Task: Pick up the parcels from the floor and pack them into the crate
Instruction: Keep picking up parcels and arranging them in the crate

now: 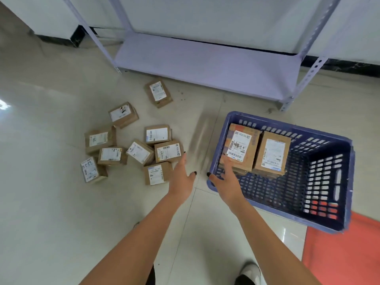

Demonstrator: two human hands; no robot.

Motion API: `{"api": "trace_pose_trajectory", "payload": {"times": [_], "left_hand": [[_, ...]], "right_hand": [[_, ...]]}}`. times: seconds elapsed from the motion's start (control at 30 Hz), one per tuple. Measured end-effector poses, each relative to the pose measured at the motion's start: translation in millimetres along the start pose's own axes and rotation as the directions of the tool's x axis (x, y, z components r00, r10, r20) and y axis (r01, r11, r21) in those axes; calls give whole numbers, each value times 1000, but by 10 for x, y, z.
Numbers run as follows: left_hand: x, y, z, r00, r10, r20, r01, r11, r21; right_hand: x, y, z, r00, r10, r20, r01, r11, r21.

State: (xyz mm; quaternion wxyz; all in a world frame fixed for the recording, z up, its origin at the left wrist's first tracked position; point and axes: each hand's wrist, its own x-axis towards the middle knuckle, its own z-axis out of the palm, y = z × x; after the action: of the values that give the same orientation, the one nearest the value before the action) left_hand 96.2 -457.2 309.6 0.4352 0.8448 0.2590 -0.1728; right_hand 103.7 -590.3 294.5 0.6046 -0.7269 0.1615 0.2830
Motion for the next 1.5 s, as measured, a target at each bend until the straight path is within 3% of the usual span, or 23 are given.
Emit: {"api": "trace_pose_trajectory", "payload": {"times": [0.1,0.27,0.5,0.77,1.17,1.4,1.5], "left_hand": [[176,-322,-378,998,-66,7,66,997,-51],[501,-802,-952,998,-50,29,51,999,-17],[1172,-1234,-1408,999,3,48,2,993,-115],[1709,-1844,-1574,997,9,72,-11,1000,30],[2473,-2730,-907,976,-60,210,59,998,11],[3021,-3059,-378,983,-18,185,-24,975,222],[3172,-3098,-232,987,13,163,-47,978,205]], "right_hand": [[98,-25,452,998,59,-2,-59,997,47],[337,-70,1223,988,151,24,-152,988,17],[816,-221,2030,982,175,-70,-178,983,-36],[1308,-59,2569,951,286,-118,-301,942,-150],[2189,841,2873,918,367,-148,-395,877,-275],[2907,1248,2716,880,306,-364,-416,866,-278],[3144,1363,2620,872,296,-390,-408,880,-245]]}}
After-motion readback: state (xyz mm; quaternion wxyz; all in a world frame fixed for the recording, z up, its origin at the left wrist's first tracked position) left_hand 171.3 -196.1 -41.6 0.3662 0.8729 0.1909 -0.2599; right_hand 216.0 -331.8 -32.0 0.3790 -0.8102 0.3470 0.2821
